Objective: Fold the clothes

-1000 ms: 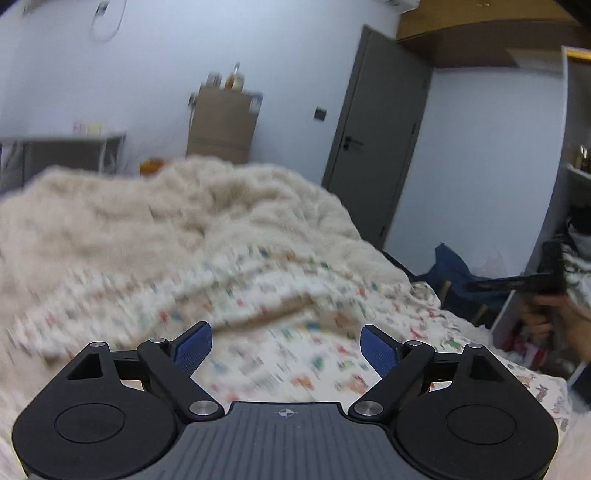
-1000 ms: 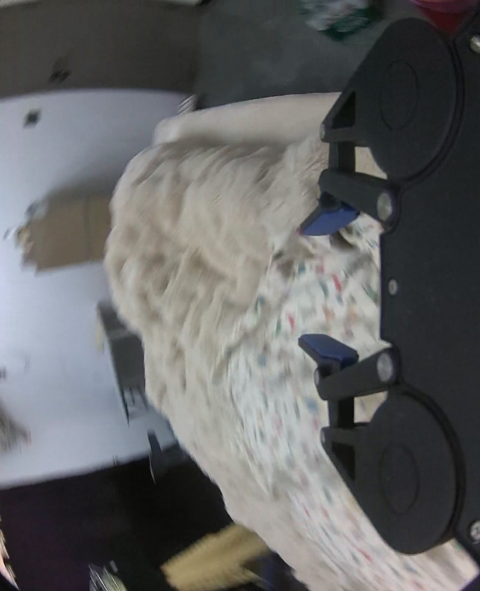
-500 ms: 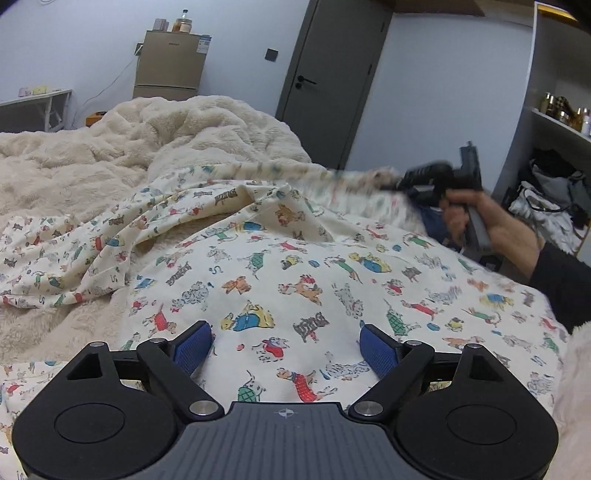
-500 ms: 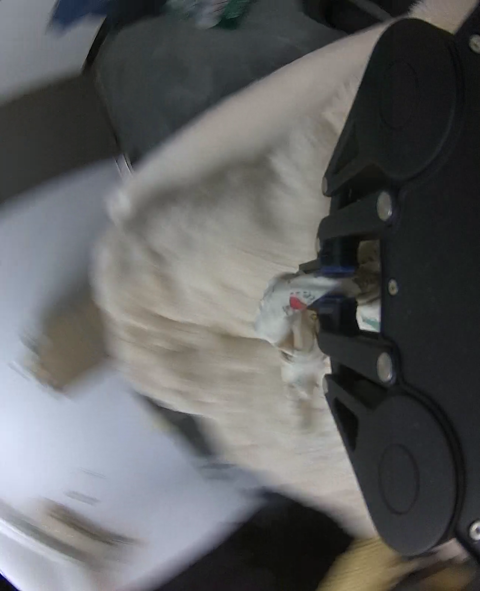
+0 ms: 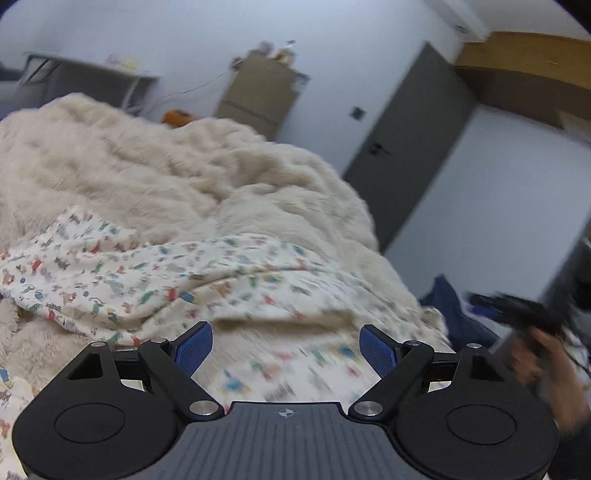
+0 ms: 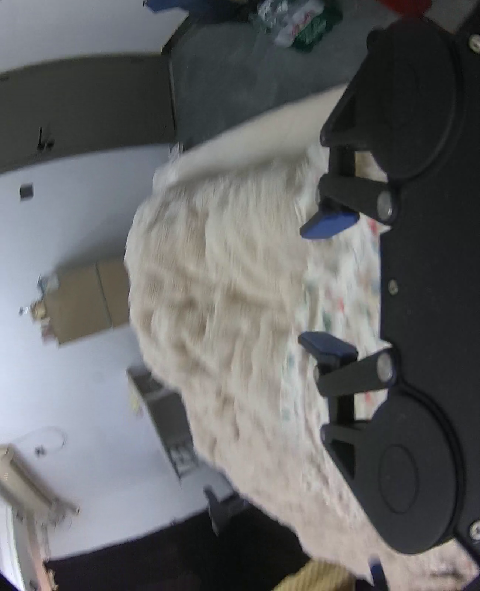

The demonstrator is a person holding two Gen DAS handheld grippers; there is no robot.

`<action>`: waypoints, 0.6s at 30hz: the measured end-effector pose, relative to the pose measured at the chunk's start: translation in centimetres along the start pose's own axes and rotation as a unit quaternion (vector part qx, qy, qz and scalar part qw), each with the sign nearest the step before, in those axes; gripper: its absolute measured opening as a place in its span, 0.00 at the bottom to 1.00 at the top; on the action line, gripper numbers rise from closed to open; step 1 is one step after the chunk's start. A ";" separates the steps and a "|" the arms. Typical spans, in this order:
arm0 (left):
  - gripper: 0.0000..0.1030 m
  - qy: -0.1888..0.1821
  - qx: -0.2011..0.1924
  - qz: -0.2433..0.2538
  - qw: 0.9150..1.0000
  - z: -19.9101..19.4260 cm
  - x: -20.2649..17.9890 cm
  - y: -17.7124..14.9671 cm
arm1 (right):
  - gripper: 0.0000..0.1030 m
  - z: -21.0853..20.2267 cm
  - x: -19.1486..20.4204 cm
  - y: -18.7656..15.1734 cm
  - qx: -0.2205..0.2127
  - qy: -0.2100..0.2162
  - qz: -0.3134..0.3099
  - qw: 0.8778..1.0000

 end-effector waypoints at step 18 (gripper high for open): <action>0.00 0.092 0.024 0.323 0.942 6.8 -6.0 -0.8 | 0.57 -10.3 5.1 -13.2 0.015 0.106 0.018 0.994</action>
Point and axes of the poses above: each gripper's, at about its wrist camera, not at the fingertips, and z roughly the way its jaws point, x to its left, y to its top, the point moved 9 cm from there along z, roughly the way its jaws point, and after that the axes turned 15 degrees about z, right-handed, at the moved point
